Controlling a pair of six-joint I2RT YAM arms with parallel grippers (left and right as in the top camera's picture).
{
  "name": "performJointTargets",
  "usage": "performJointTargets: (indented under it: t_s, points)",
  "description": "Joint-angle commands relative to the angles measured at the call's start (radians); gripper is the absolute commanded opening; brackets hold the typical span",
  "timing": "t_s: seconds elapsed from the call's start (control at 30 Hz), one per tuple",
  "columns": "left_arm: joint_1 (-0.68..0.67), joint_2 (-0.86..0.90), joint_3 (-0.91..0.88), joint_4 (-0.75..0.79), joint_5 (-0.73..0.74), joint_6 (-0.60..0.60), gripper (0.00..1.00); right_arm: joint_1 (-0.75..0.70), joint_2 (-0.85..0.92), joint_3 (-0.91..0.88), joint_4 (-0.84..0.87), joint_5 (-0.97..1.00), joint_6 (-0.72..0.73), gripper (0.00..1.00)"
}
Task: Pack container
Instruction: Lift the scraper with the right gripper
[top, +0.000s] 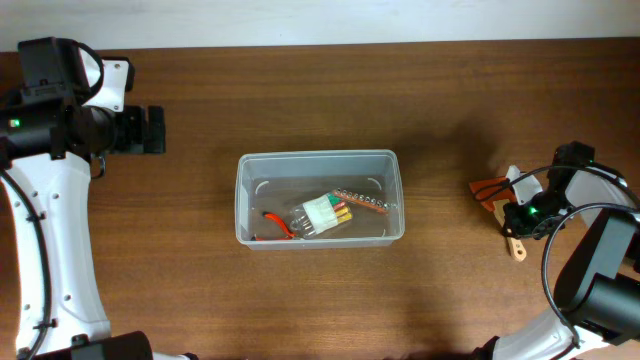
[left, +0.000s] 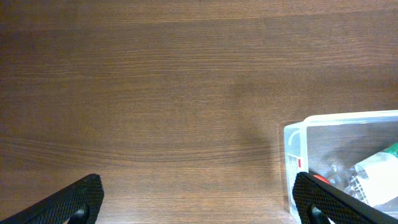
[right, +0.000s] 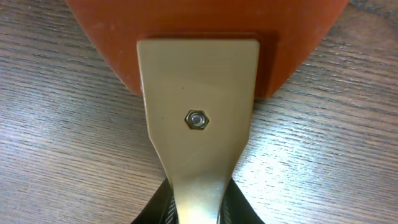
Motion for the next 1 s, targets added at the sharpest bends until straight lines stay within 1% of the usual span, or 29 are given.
performJointTargets:
  t_s: [0.0,0.07,0.13,0.33,0.6,0.97]
  points:
    - [0.004,-0.002,0.001,0.000,0.004,-0.013,0.99,-0.001,0.048,-0.025,-0.003,-0.028,-0.002,0.15]
    - [0.004,-0.002,0.001,0.000,0.004,-0.013,0.99,-0.001,0.048,-0.025,-0.003,-0.028,-0.002,0.11]
    - [0.004,-0.002,0.001,0.000,0.004,-0.013,0.99,-0.001,0.048,-0.025,-0.002,-0.028,-0.002,0.04]
    - [0.004,-0.002,0.001,0.000,0.004,-0.013,0.99,0.015,0.048,-0.024,0.005,-0.027,-0.002,0.04]
    - [0.004,-0.002,0.001,0.000,0.004,-0.013,0.99,0.073,0.048,-0.005,-0.005,-0.027,-0.002,0.04]
    - [0.004,-0.002,0.001,0.000,0.004,-0.013,0.99,0.105,0.047,0.197,-0.179,-0.028,-0.002,0.04]
